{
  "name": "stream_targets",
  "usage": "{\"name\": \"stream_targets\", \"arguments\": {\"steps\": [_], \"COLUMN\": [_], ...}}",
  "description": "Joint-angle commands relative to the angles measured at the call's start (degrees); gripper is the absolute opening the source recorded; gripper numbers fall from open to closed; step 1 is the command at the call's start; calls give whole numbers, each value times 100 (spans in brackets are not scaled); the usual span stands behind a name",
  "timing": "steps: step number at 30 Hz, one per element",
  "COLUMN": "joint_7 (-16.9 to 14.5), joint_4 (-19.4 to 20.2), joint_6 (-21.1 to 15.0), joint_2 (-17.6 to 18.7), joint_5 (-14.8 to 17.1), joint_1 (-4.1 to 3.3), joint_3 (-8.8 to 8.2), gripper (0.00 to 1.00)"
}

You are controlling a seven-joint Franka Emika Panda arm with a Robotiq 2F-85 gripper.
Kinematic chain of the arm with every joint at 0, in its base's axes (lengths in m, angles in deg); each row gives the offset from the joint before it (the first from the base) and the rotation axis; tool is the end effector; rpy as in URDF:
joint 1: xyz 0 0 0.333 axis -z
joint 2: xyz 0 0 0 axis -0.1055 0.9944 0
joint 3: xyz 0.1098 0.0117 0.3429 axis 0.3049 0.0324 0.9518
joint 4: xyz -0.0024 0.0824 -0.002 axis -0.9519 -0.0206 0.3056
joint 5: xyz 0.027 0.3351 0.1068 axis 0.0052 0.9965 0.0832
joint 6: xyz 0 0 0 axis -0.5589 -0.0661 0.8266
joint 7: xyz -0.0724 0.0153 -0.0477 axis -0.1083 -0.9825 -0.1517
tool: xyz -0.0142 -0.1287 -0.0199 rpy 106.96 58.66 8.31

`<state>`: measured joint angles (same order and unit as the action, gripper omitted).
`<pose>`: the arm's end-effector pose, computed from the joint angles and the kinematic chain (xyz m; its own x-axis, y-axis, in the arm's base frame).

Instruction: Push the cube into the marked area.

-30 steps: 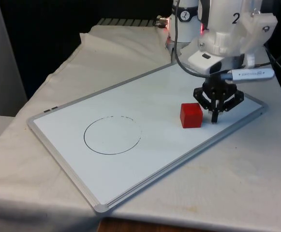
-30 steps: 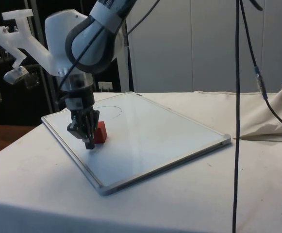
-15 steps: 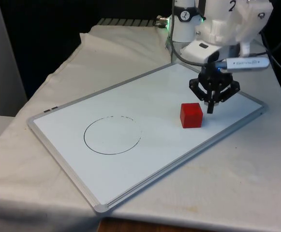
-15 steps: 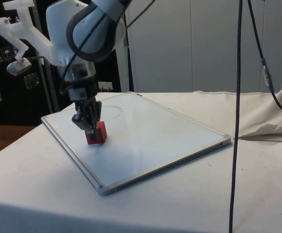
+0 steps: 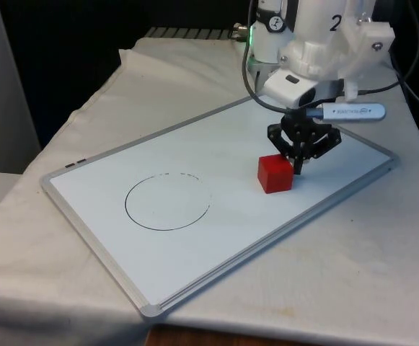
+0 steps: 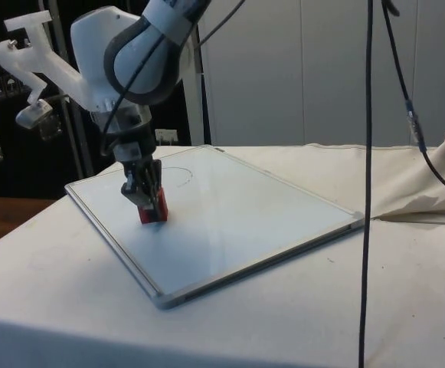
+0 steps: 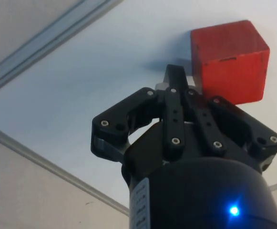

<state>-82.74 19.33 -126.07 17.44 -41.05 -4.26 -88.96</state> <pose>0.6376 0.0781 0.2417 0.9929 0.0865 -0.0813 0.0927 -0.9928 0.0753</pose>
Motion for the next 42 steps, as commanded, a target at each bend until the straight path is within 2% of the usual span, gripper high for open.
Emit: {"name": "stream_targets", "arguments": {"steps": [1,9,14,16,17,18,23,25,26,28,34,35,36,42], "joint_7": [-11,-17,-172,-172,-138,-172,-132,-109,-115,-97,-86,-80,-86,-126], "joint_4": [-17,-69,-453,-584,-504,-647,-1037,-1146,-1071,-1243,-1501,-1450,-1524,-1667], "joint_6": [69,132,252,269,183,281,350,367,309,395,527,447,550,733], "joint_2": [-6,6,223,298,252,338,573,647,596,705,854,825,865,922], "joint_5": [-80,-304,-298,-286,-315,-286,-264,-258,-286,-269,-286,-286,-292,-321], "joint_1": [-17,0,29,29,6,29,34,34,23,46,46,29,46,40], "joint_3": [-46,-115,-195,-206,-223,-206,-235,-235,-246,-252,-372,-367,-395,-567], "gripper": [0,0,0,0,0,0,0,0,0,0,0,0,0,0]}}
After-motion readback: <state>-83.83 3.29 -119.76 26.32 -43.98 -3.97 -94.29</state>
